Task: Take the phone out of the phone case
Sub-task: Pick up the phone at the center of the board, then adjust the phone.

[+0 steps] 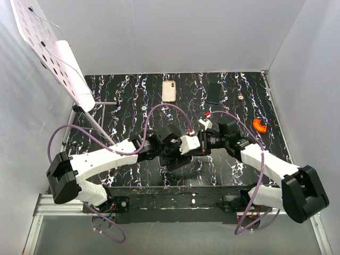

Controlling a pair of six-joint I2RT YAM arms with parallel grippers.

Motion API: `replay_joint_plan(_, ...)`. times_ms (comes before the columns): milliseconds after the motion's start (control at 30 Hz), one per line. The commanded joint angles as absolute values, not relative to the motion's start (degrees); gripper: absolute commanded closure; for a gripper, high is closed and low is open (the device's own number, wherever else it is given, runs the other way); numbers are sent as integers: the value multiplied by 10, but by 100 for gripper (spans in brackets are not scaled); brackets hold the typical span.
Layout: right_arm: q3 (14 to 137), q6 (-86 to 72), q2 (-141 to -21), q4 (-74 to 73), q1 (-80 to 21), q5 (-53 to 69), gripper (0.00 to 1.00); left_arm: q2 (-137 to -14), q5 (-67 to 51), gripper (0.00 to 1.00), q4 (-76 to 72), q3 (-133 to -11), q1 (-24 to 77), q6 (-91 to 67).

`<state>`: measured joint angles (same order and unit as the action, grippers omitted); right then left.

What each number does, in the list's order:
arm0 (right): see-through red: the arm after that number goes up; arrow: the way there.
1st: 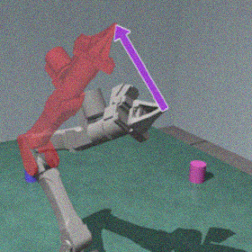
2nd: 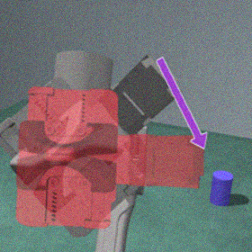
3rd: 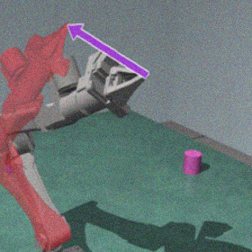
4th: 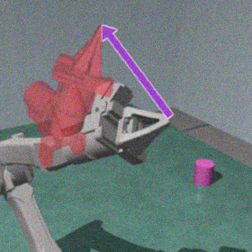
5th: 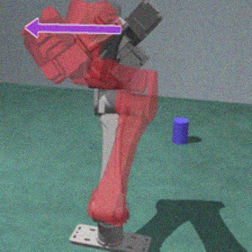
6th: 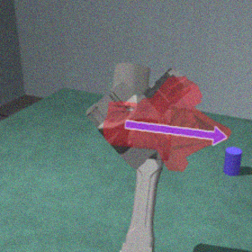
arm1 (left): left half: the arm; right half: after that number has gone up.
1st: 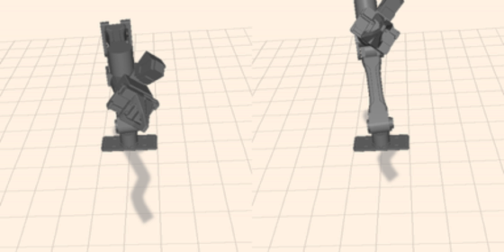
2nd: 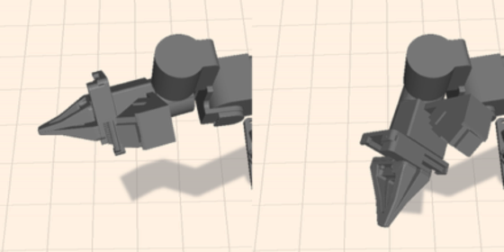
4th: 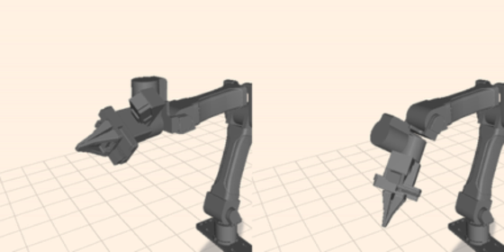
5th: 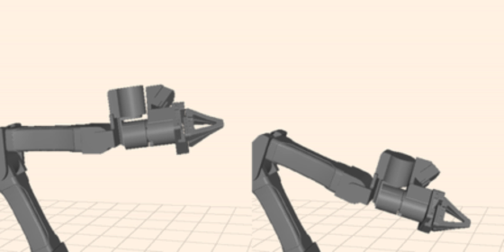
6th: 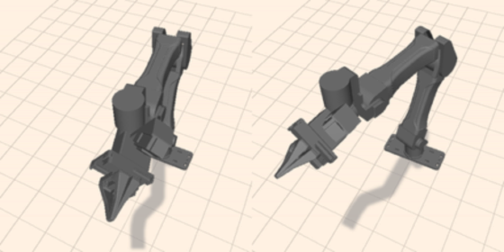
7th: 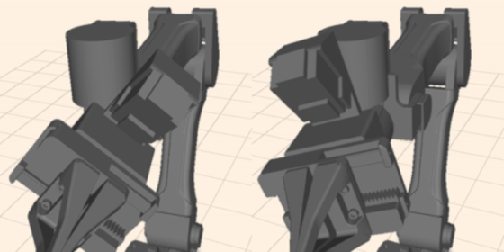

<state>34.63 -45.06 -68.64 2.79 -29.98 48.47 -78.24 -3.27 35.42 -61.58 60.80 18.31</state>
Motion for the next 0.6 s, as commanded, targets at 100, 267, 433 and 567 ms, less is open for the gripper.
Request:
replay_joint_plan(100,304,-540,-596,117,-306,409,99,-750,85,2,261,-671,608,20)
replay_joint_plan(267,289,-542,-533,91,-299,323,99,-733,109,2,298,-749,606,-181)
replay_joint_plan(433,289,-534,-469,52,-278,283,99,-735,70,2,320,-792,599,-308)
replay_joint_plan(567,269,-557,-394,60,-266,248,99,-712,26,2,270,-764,566,-392)
